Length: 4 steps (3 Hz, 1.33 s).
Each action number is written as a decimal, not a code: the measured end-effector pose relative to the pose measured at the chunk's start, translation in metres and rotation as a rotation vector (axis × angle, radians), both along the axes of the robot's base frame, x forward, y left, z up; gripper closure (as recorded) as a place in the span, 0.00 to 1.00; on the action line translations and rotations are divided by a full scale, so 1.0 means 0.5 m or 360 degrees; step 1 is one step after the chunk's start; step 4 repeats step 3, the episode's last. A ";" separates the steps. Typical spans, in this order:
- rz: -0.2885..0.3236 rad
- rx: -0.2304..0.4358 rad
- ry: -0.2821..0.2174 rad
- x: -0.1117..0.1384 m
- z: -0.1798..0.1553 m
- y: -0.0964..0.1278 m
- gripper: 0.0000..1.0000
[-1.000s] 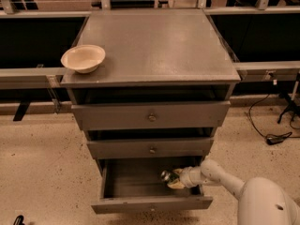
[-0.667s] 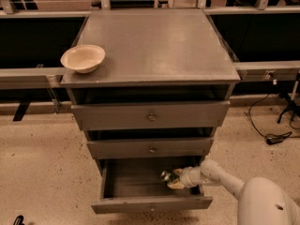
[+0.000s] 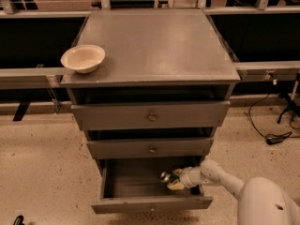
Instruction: Place green can into bottom drawer
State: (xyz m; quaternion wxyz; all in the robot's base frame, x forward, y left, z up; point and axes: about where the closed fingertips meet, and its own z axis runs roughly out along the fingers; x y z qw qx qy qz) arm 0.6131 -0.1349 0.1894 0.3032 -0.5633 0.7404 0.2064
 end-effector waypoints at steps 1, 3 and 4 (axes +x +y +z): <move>0.0000 0.0000 0.0000 0.000 0.000 0.000 0.05; 0.0000 0.0000 0.0000 0.000 0.000 0.000 0.00; 0.0000 0.0000 0.0000 0.000 0.000 0.000 0.00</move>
Offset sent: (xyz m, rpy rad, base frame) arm 0.0000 0.0000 0.0000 0.0000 0.0000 0.0000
